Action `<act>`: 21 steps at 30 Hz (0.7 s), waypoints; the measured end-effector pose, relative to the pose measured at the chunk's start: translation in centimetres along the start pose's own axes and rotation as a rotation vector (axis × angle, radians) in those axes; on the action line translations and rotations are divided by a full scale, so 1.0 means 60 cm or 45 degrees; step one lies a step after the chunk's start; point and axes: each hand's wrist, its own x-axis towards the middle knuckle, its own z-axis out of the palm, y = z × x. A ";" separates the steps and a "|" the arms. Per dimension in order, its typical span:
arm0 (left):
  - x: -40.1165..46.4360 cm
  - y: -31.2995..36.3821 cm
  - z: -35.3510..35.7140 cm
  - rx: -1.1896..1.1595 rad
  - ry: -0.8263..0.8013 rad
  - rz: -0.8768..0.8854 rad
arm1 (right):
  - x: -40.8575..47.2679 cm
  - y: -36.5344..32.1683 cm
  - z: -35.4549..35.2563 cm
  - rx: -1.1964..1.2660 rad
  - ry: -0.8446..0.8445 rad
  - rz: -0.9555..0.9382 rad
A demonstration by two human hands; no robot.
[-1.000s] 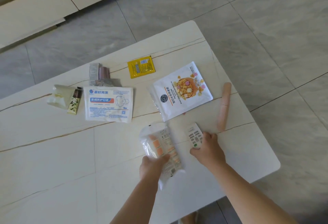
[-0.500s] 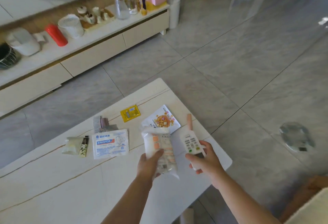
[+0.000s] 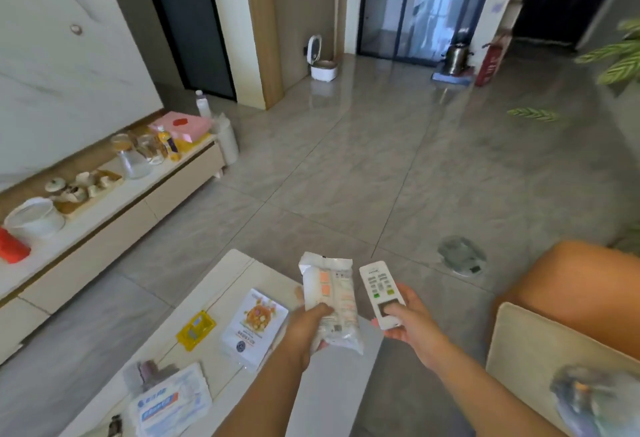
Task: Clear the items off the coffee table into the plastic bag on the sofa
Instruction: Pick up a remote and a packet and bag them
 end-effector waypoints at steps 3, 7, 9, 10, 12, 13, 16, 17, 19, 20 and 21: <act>-0.019 0.011 0.057 0.082 -0.103 0.032 | -0.030 -0.009 -0.055 0.168 0.126 -0.054; -0.038 0.017 0.144 0.215 -0.183 0.092 | -0.070 -0.014 -0.138 0.326 0.230 -0.127; -0.050 0.016 0.191 0.259 -0.237 0.099 | -0.088 -0.007 -0.182 0.410 0.306 -0.149; -0.056 0.015 0.215 0.276 -0.266 0.104 | -0.097 -0.002 -0.205 0.447 0.346 -0.155; -0.069 0.009 0.263 0.319 -0.336 0.095 | -0.116 0.007 -0.250 0.500 0.420 -0.173; -0.076 0.007 0.289 0.346 -0.365 0.092 | -0.126 0.012 -0.273 0.516 0.452 -0.179; -0.090 -0.010 0.367 0.402 -0.432 0.093 | -0.151 0.028 -0.345 0.542 0.550 -0.178; -0.093 -0.019 0.391 0.413 -0.445 0.088 | -0.161 0.033 -0.368 0.549 0.581 -0.178; -0.095 -0.042 0.440 0.437 -0.472 0.080 | -0.181 0.046 -0.416 0.574 0.628 -0.185; -0.096 -0.054 0.462 0.457 -0.467 0.082 | -0.191 0.054 -0.438 0.595 0.644 -0.187; -0.099 -0.066 0.484 0.474 -0.474 0.079 | -0.200 0.064 -0.459 0.630 0.669 -0.178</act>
